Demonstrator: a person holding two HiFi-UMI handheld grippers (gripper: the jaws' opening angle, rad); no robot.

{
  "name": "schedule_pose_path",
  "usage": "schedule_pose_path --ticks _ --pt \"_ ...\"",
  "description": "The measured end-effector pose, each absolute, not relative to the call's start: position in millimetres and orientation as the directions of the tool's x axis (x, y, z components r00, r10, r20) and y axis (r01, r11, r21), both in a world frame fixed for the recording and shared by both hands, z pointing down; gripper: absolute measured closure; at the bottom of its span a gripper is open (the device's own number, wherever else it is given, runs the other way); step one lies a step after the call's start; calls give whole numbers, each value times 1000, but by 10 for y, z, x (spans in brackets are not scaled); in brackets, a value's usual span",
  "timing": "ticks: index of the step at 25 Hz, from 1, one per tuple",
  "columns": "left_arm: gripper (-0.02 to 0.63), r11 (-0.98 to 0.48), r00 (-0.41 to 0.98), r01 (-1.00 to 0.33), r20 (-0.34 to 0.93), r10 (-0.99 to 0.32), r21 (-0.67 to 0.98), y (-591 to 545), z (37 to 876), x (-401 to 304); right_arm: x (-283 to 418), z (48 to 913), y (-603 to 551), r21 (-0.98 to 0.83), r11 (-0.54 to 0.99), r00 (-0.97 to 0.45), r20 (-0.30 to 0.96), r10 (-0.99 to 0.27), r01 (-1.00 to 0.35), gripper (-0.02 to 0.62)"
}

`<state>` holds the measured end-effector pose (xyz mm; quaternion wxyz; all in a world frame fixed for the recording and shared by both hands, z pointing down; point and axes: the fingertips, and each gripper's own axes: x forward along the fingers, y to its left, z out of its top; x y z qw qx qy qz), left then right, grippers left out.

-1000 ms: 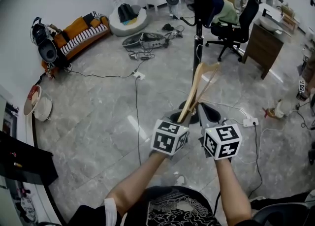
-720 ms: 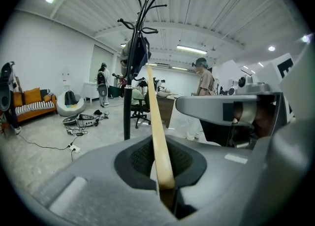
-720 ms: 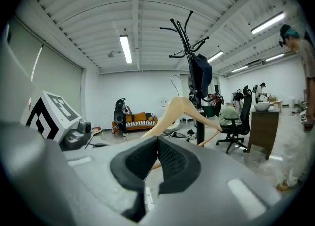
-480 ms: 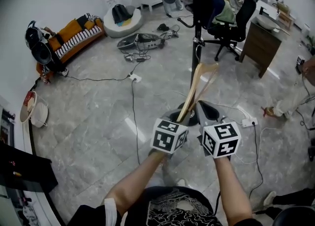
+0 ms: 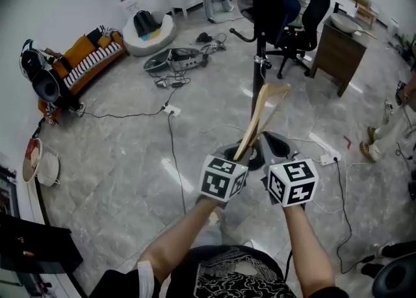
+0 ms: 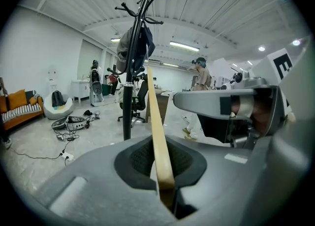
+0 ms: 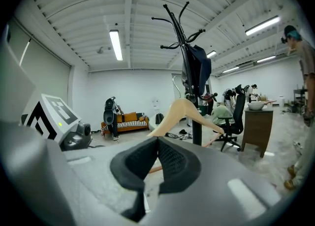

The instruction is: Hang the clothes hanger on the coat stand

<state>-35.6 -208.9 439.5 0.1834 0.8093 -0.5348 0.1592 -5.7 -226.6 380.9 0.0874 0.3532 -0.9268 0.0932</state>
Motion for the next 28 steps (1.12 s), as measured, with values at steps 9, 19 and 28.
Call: schedule_pose_path --ticks 9,19,28 --pt "584 -434 445 -890 471 -761 140 -2441 4485 -637 -345 3829 -2640 -105 692 -692 249 -677 -714 595" --pt "584 -527 523 -838 486 -700 143 -2729 4598 -797 -594 3845 -2940 -99 638 -639 257 -725 -763 595" --pt "584 -581 569 -800 497 -654 151 -2972 4726 -877 -607 3872 -3147 -85 579 -578 266 -771 -811 595"
